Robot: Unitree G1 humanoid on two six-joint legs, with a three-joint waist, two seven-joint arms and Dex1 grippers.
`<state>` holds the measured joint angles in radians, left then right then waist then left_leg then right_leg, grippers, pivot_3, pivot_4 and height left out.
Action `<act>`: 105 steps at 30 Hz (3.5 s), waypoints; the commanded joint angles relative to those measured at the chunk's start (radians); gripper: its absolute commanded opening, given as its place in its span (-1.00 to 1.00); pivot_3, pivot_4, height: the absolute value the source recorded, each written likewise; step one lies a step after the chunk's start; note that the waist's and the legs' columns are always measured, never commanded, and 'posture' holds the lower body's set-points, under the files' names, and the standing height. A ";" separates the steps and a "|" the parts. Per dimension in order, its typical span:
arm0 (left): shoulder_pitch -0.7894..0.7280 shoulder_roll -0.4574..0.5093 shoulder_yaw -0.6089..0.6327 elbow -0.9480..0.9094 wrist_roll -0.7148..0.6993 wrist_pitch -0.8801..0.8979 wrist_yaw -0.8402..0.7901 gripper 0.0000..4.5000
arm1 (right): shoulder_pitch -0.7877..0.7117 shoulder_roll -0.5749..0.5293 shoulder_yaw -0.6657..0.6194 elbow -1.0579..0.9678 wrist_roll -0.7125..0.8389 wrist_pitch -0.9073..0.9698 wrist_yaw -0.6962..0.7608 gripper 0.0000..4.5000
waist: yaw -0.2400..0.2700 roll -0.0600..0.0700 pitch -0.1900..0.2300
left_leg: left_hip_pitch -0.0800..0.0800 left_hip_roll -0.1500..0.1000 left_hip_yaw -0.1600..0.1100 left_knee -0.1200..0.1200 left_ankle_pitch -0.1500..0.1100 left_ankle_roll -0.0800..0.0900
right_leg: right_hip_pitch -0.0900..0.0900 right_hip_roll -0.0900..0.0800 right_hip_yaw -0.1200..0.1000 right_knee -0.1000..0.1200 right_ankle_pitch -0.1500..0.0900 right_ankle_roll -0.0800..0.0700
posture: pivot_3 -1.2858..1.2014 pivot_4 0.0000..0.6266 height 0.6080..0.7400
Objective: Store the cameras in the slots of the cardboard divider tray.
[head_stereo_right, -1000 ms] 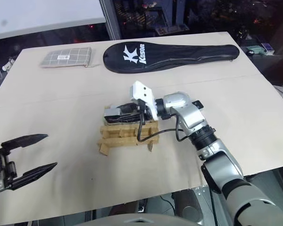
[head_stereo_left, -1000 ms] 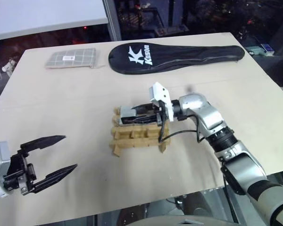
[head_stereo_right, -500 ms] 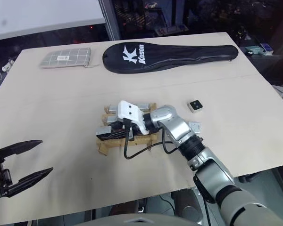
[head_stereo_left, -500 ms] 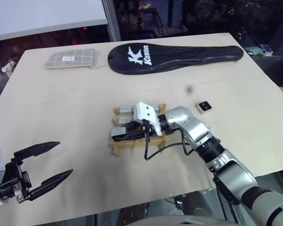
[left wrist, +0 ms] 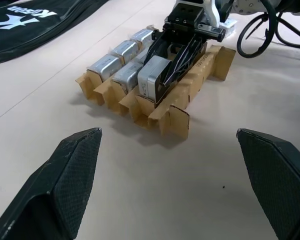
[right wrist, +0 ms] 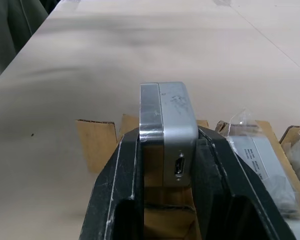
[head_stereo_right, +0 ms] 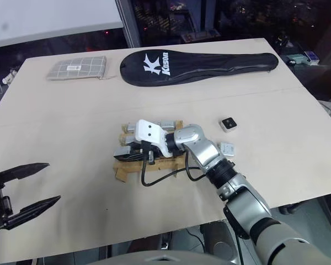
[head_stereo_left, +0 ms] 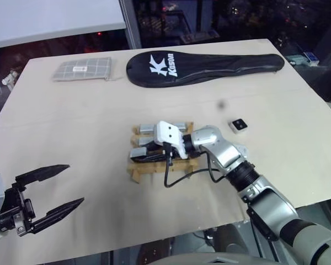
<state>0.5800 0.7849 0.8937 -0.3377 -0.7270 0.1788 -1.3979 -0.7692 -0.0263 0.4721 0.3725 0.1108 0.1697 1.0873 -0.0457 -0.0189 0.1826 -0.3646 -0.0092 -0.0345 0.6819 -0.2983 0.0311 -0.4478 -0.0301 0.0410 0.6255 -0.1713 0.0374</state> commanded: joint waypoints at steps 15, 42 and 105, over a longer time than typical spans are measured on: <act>-0.050 0.048 0.004 0.034 0.001 0.001 -0.021 1.00 | 0.014 0.010 -0.042 -0.020 0.015 -0.009 -0.029 0.99 | 0.000 0.001 0.000 | 0.000 0.000 0.000 0.000 0.000 0.000 | 0.000 0.000 0.000 0.000 0.000 0.000 | 0.03 -0.52 1.00; -0.419 0.153 -0.346 0.181 0.058 -0.023 -0.094 1.00 | 0.808 -0.387 -0.603 -0.741 0.133 0.116 -0.497 0.99 | 0.002 -0.002 -0.001 | -0.001 0.000 0.008 0.000 0.000 0.000 | 0.000 0.001 0.002 -0.001 -0.001 0.001 | 0.03 -0.52 1.00; -1.012 -0.004 -0.745 0.294 0.073 0.286 0.172 1.00 | 0.215 -0.514 -0.167 -0.230 -0.314 -0.874 -0.397 -0.09 | 0.005 -0.006 -0.003 | -0.002 0.001 0.005 0.001 0.000 0.000 | -0.001 0.005 0.002 0.000 0.006 -0.001 | 0.03 -0.52 1.00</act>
<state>-0.4043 0.7875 0.1539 -0.0537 -0.6641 0.4640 -1.2340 -0.5113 -0.5539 0.2868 0.1066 -0.1794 -0.6031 0.6970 -0.0407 -0.0253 0.1796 -0.3672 -0.0086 -0.0307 0.6826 -0.2985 0.0311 -0.4486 -0.0261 0.0429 0.6254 -0.1652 0.0361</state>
